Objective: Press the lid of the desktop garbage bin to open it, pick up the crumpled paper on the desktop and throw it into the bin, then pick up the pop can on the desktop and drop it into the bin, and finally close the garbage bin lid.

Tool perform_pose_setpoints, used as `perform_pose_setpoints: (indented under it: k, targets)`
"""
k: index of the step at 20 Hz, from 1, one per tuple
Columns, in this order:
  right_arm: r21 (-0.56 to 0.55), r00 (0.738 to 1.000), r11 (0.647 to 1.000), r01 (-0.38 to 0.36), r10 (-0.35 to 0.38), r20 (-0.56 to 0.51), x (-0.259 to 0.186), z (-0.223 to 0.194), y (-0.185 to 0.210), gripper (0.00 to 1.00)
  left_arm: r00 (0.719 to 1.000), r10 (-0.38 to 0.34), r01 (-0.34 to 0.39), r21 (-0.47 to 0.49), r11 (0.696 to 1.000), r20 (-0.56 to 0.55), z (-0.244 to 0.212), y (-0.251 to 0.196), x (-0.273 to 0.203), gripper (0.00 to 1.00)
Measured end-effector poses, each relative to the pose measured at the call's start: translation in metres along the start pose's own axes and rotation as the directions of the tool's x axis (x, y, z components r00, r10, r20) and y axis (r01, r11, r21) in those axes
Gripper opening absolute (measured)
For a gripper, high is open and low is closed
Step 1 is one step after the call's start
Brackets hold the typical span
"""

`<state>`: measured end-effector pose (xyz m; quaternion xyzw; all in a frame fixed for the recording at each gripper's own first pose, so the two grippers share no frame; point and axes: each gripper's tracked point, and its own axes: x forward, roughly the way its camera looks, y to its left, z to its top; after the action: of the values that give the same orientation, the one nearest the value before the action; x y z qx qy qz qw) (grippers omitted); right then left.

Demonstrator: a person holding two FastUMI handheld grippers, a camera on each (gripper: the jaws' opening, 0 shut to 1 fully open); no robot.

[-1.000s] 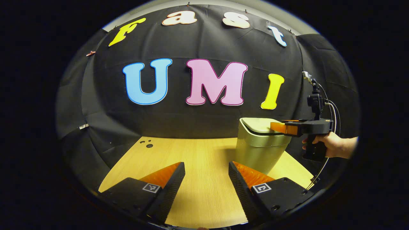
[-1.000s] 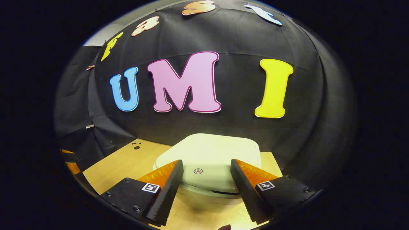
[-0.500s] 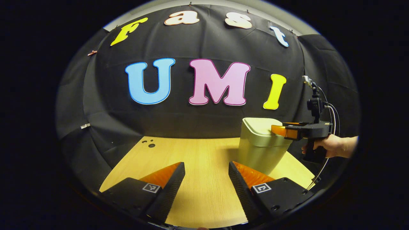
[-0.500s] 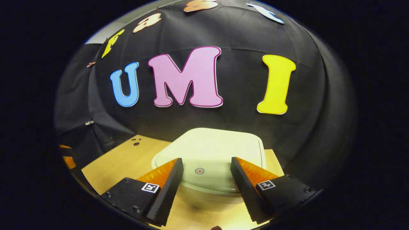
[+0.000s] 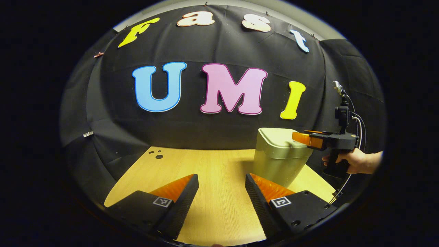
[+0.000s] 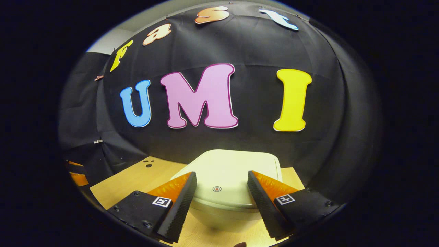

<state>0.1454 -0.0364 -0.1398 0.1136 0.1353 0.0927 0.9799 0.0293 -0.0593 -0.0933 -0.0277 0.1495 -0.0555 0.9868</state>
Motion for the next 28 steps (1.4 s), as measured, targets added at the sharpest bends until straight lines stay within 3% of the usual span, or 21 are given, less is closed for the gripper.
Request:
perform_pose_setpoints:
  k: [19,28]
  targets:
    - [-0.004,0.996,0.999,0.039,-0.039,0.078,-0.105,0.017,0.073,0.94,0.989,-0.128,0.126,0.021,0.992,0.069,0.015,0.014,-0.001,0.89]
    - [-0.035,0.994,0.998,0.045,-0.042,0.099,-0.139,0.012,0.095,0.94,0.987,-0.141,0.139,0.023,0.99,0.078,0.014,0.018,-0.002,0.89]
